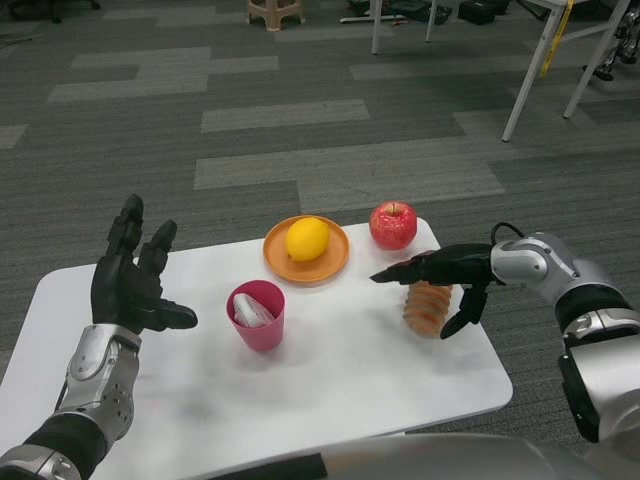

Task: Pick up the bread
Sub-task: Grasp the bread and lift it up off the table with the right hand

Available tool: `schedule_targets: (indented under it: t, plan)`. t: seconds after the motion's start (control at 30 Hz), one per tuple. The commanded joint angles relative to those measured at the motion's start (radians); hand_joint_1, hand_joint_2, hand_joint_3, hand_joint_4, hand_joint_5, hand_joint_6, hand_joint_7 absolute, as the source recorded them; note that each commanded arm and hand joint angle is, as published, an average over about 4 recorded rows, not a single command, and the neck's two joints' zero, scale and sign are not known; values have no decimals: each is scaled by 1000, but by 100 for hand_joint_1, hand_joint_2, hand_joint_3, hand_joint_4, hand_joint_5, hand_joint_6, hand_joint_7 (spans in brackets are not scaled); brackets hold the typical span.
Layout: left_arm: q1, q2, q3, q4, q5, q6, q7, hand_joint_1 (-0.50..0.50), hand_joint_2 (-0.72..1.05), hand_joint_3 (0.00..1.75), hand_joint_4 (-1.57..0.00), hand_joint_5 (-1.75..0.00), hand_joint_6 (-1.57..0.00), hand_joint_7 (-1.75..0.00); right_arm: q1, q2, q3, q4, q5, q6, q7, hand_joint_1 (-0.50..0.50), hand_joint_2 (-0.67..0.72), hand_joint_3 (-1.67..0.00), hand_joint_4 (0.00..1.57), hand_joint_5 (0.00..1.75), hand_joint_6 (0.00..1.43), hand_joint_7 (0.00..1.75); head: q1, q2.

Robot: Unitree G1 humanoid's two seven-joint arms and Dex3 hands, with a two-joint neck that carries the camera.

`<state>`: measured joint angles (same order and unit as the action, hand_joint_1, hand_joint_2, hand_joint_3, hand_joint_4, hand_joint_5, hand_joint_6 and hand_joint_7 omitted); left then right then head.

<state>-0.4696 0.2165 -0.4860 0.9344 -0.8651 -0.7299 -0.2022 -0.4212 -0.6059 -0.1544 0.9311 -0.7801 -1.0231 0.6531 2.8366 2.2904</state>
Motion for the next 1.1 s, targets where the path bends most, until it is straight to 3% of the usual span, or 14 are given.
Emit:
schedule_targets:
  t: [0.03, 0.4, 0.63, 0.97, 1.1]
  plan:
    - [-14, 15, -10, 6, -10, -6, -3, 50, -46, 9, 0, -41, 0, 0, -11, -27, 2, 11, -24, -1, 0, -33, -48, -79, 0, 0, 0, 0, -2, 1]
    - [-15, 14, -19, 9, -18, -9, -3, 50, -46, 9, 0, -41, 0, 0, -11, -38, -22, 18, -67, 34, -2, -33, -41, -87, 0, 0, 0, 0, -4, 2]
    - [-15, 12, -20, 9, -20, -11, -3, 50, -46, 9, 0, -41, 0, 0, -11, -23, -64, 18, -115, 66, -8, -35, -41, -95, 0, 0, 0, 0, 1, -1]
    - [-15, 12, -22, 9, -22, -11, -3, 50, -46, 9, 0, -41, 0, 0, -1, 21, -113, 25, -152, 112, -33, -34, -29, -111, 0, 0, 0, 0, 3, 3]
    - [-14, 11, -22, 9, -22, -11, -3, 50, -46, 9, 0, -41, 0, 0, 12, 59, -159, 31, -184, 134, -57, -35, -29, -119, 0, 0, 0, 0, 10, 3]
